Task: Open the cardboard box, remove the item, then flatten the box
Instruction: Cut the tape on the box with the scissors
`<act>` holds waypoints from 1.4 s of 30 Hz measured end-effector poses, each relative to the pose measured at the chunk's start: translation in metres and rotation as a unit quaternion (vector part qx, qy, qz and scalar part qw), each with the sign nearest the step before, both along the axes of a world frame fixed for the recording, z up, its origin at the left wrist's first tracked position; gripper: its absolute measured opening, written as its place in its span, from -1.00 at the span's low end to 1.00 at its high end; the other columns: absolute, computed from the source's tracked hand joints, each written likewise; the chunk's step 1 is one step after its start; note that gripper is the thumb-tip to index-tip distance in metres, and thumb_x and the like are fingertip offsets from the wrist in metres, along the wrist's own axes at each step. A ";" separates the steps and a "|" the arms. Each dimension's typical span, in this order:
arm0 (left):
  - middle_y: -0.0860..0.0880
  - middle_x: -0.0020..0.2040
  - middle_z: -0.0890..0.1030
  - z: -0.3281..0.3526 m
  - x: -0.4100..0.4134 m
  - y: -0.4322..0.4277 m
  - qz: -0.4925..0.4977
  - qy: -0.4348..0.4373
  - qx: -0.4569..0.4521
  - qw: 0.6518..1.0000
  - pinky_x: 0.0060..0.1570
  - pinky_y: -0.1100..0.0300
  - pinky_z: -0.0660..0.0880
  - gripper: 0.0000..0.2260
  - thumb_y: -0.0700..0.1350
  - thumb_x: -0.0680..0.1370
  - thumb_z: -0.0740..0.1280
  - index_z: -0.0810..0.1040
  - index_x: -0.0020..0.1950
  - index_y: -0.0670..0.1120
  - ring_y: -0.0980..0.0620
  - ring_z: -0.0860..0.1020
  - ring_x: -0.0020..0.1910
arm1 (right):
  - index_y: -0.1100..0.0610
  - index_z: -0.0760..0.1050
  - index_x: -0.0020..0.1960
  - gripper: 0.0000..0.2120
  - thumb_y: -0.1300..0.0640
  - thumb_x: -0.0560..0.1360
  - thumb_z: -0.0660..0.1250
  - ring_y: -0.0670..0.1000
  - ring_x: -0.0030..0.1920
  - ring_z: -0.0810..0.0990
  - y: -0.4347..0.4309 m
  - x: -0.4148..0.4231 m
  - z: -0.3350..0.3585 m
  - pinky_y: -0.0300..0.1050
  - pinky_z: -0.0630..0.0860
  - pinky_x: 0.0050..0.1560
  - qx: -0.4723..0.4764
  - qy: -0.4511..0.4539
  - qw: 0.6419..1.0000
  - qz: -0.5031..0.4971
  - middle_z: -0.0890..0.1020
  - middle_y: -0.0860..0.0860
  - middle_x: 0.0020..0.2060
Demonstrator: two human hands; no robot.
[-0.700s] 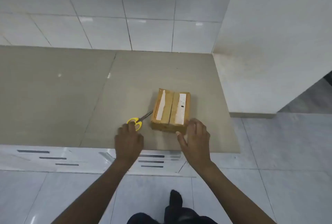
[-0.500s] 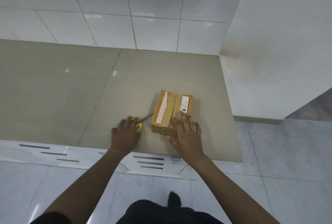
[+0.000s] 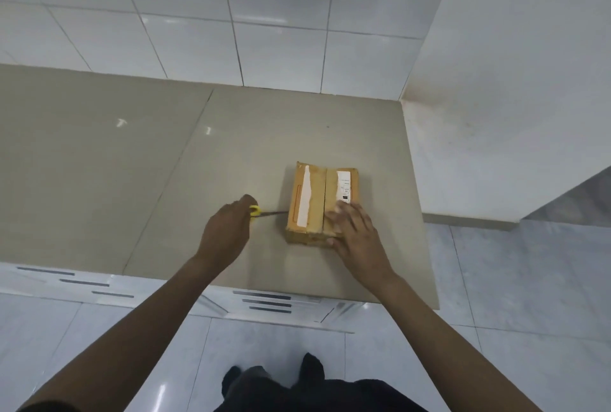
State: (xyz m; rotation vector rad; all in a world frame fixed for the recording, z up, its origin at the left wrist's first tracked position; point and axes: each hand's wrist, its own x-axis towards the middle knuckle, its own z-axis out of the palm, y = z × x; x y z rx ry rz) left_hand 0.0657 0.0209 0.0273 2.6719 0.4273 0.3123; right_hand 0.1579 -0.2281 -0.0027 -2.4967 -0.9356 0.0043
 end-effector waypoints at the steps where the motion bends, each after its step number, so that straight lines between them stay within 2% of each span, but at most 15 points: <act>1: -0.19 -0.23 0.59 0.001 -0.001 -0.003 -0.021 -0.016 -0.025 0.999 -0.26 -0.01 0.48 -0.86 -0.21 0.58 0.12 0.45 0.04 -0.10 -0.25 0.56 -0.25 | 0.03 0.34 0.37 -0.54 0.10 0.50 0.35 0.16 0.50 0.14 -0.001 0.002 -0.001 0.08 0.19 0.45 0.007 0.001 1.000 0.004 0.33 0.09 0.45; 3: -0.15 -0.21 0.63 0.004 0.000 -0.005 0.014 -0.024 -0.144 0.989 -0.28 -0.04 0.58 -0.85 -0.22 0.57 0.09 0.43 0.01 -0.06 -0.22 0.60 -0.26 | 0.03 0.32 0.39 -0.53 0.11 0.52 0.34 0.15 0.50 0.11 -0.002 0.005 -0.002 0.04 0.13 0.47 0.013 0.001 1.000 0.007 0.31 0.09 0.46; 6: -0.17 -0.16 0.66 0.013 0.001 0.006 0.107 -0.064 -0.361 0.924 -0.36 -0.03 0.61 -0.79 -0.27 0.56 0.11 0.48 -0.07 -0.03 -0.18 0.66 -0.25 | 0.01 0.30 0.40 -0.53 0.09 0.53 0.32 0.13 0.51 0.08 -0.003 0.006 -0.004 -0.02 0.07 0.46 0.018 0.000 1.000 0.010 0.29 0.06 0.47; 8: -0.21 -0.15 0.67 0.019 -0.004 0.015 0.084 -0.051 -0.419 0.903 -0.41 0.01 0.60 -0.80 -0.26 0.58 0.12 0.50 -0.07 -0.06 -0.17 0.67 -0.25 | 0.00 0.30 0.40 -0.54 0.10 0.54 0.31 0.13 0.52 0.06 -0.003 0.007 -0.005 0.00 0.09 0.47 0.025 0.007 1.000 0.010 0.28 0.05 0.47; 12: -0.30 -0.15 0.63 0.024 -0.022 0.030 0.031 -0.023 -0.465 0.885 -0.39 0.06 0.60 -0.78 -0.31 0.59 0.10 0.51 -0.08 -0.11 -0.23 0.67 -0.21 | -0.01 0.30 0.41 -0.55 0.10 0.55 0.30 0.10 0.52 0.03 -0.004 0.011 -0.008 0.01 0.09 0.49 0.030 0.016 0.999 0.016 0.25 0.03 0.48; 15: -0.19 -0.23 0.65 0.018 -0.032 0.031 0.001 -0.010 -0.454 0.891 -0.38 0.05 0.61 -0.72 -0.34 0.60 0.09 0.54 -0.10 -0.09 -0.23 0.67 -0.22 | -0.01 0.30 0.41 -0.56 0.10 0.56 0.28 0.08 0.53 -0.01 -0.004 0.014 -0.010 0.00 0.07 0.49 0.034 0.022 0.999 0.017 0.23 0.02 0.49; 19: -0.05 -0.17 0.64 0.003 -0.030 0.011 -0.009 -0.043 -0.332 0.942 -0.29 0.11 0.64 -0.70 -0.29 0.61 0.10 0.53 -0.08 0.04 -0.05 0.66 -0.21 | 0.00 0.31 0.40 -0.57 0.10 0.56 0.28 0.07 0.53 -0.03 -0.002 0.014 -0.011 0.00 0.06 0.49 0.045 0.029 0.998 0.016 0.23 0.02 0.49; 22: -0.03 -0.12 0.64 -0.009 -0.026 -0.007 -0.007 -0.101 -0.248 0.964 -0.24 0.20 0.64 -0.74 -0.30 0.60 0.12 0.52 0.01 0.01 0.01 0.65 -0.16 | -0.01 0.30 0.41 -0.57 0.09 0.56 0.27 0.06 0.53 -0.03 -0.002 0.014 -0.012 -0.02 0.05 0.49 0.049 0.032 0.998 0.016 0.22 0.01 0.50; 25: 0.06 -0.12 0.62 -0.017 -0.024 -0.024 0.011 -0.139 -0.271 0.952 -0.22 0.29 0.63 -0.74 -0.29 0.61 0.13 0.51 0.02 0.03 0.03 0.65 -0.15 | -0.01 0.30 0.40 -0.58 0.09 0.56 0.27 0.06 0.53 -0.04 -0.002 0.013 -0.012 -0.02 0.05 0.48 0.054 0.037 0.998 0.012 0.22 0.01 0.50; 28: 0.15 -0.13 0.62 -0.020 -0.019 -0.026 0.019 -0.136 -0.333 0.933 -0.23 0.31 0.62 -0.72 -0.26 0.63 0.14 0.51 -0.04 0.10 0.07 0.64 -0.13 | 0.00 0.31 0.39 -0.56 0.08 0.54 0.30 0.07 0.53 -0.03 -0.004 0.013 -0.012 0.01 0.06 0.48 0.061 0.043 0.997 0.012 0.23 0.01 0.49; 33: -0.06 -0.05 0.60 -0.018 -0.002 -0.004 0.023 -0.078 -0.444 0.892 -0.22 0.09 0.64 -0.77 -0.28 0.61 0.13 0.54 -0.07 -0.04 -0.16 0.63 -0.07 | -0.04 0.31 0.39 -0.53 0.06 0.51 0.34 0.05 0.53 -0.01 -0.006 0.016 -0.010 0.00 0.10 0.45 0.053 0.049 0.997 0.020 0.23 -0.02 0.49; 36: -0.05 -0.06 0.60 -0.018 0.000 -0.002 0.025 -0.082 -0.457 0.885 -0.22 0.09 0.64 -0.75 -0.28 0.60 0.14 0.54 -0.08 -0.02 -0.16 0.63 -0.07 | -0.06 0.29 0.39 -0.52 0.06 0.52 0.33 0.04 0.53 -0.01 -0.007 0.017 -0.008 -0.04 0.12 0.43 0.046 0.049 0.997 0.023 0.22 -0.04 0.50; 42: 0.10 -0.10 0.59 -0.018 0.007 -0.029 -0.008 -0.066 -0.453 0.889 -0.19 0.12 0.64 -0.78 -0.25 0.62 0.13 0.53 -0.03 -0.04 -0.05 0.61 -0.06 | -0.02 0.30 0.40 -0.53 0.06 0.52 0.33 0.05 0.54 -0.04 -0.005 0.014 -0.007 -0.06 0.06 0.45 0.037 0.048 0.998 0.024 0.21 -0.02 0.50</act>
